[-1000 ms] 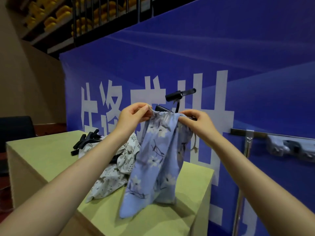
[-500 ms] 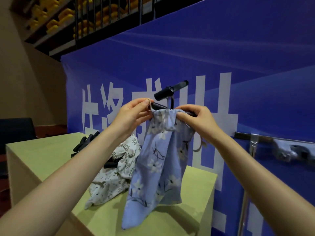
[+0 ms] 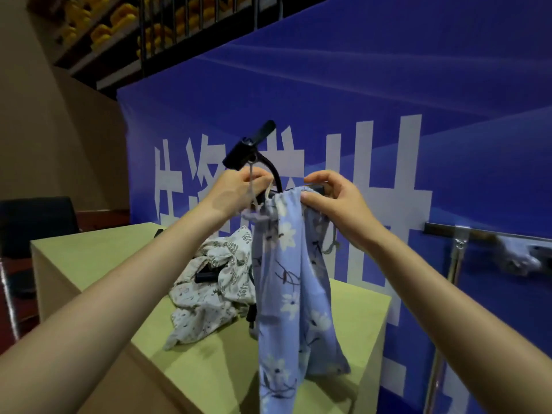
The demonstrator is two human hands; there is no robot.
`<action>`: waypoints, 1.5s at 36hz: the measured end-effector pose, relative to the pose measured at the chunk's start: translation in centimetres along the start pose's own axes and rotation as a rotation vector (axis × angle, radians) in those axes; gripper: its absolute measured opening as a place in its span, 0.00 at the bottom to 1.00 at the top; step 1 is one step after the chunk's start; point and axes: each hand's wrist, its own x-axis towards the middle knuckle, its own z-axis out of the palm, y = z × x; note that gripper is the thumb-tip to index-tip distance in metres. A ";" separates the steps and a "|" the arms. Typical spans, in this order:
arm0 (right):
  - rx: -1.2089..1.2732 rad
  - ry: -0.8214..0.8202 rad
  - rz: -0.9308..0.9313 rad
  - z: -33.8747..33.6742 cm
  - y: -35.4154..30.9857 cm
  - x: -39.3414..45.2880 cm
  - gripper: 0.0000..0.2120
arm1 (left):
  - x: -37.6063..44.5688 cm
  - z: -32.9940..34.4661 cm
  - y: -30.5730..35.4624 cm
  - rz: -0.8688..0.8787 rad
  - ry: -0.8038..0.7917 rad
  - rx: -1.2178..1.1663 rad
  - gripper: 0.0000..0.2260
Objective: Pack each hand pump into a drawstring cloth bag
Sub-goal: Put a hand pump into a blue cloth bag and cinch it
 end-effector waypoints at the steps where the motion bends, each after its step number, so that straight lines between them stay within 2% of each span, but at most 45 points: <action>1: -0.022 -0.004 -0.018 0.2 -0.1 0.1 0.07 | -0.1 0.1 0.2 0.015 0.005 0.035 0.13; 5: -0.137 0.008 -0.107 0.8 -0.2 0.3 0.10 | -0.9 0.4 1.0 0.080 0.133 0.129 0.19; 8: -0.297 0.033 -0.136 0.8 0.5 0.2 0.14 | -1.5 0.3 0.7 0.150 0.115 0.132 0.20; 10: -0.451 0.034 -0.134 0.2 0.7 0.1 0.14 | -1.6 0.2 0.4 0.127 0.098 0.122 0.20; 12: -0.584 -0.008 -0.103 -0.6 0.8 -0.2 0.16 | -1.4 -0.1 0.1 0.085 0.068 0.100 0.17; 16: -0.693 -0.189 0.004 -2.5 0.7 -0.8 0.22 | -0.5 -0.6 -1.0 0.044 0.065 0.131 0.21; 19: -0.670 -0.270 0.071 -4.5 0.5 -1.2 0.14 | -0.6 -1.0 -1.5 0.058 0.057 0.111 0.15; 22: -0.656 -0.338 0.105 -6.4 0.3 -1.4 0.07 | -0.5 -1.5 -2.2 0.076 0.082 0.129 0.18; 25: -0.812 -0.311 0.028 -7.5 0.3 -1.3 0.08 | -0.2 -1.8 -3.1 0.004 0.148 0.124 0.19; 30: -1.011 -0.199 -0.131 -8.2 -0.7 -0.7 0.08 | -0.4 -1.6 -3.1 0.072 0.144 0.205 0.23; 35: -1.033 -0.145 -0.241 -8.7 -2.0 -0.2 0.07 | -0.4 -1.3 -2.5 0.069 0.099 0.174 0.21; 37: -0.887 -0.124 -0.168 -8.8 -2.9 0.0 0.06 | -0.6 -1.4 -2.3 0.028 0.089 0.095 0.18; 40: -0.363 -0.181 0.013 -8.5 -4.6 -0.3 0.07 | -0.7 -1.6 -2.4 0.020 0.074 0.027 0.19; 42: -0.070 -0.331 0.075 -8.6 -5.3 0.0 0.07 | -0.6 -1.8 -2.8 0.039 0.070 0.009 0.20; 45: 0.289 -0.639 0.144 -8.0 -5.7 0.6 0.08 | -0.8 -1.6 -2.5 0.043 0.056 -0.056 0.16; 48: 0.489 -0.737 0.186 -6.9 -6.0 1.0 0.11 | -0.7 -0.8 -1.7 0.041 0.080 -0.098 0.14; 51: 0.613 -0.738 0.188 -6.0 -6.3 1.4 0.11 | -0.8 0.0 -1.3 0.015 0.110 -0.132 0.14; 54: 0.704 -0.715 0.221 -5.4 -6.4 1.8 0.16 | -0.9 0.7 -1.0 0.010 0.122 -0.179 0.14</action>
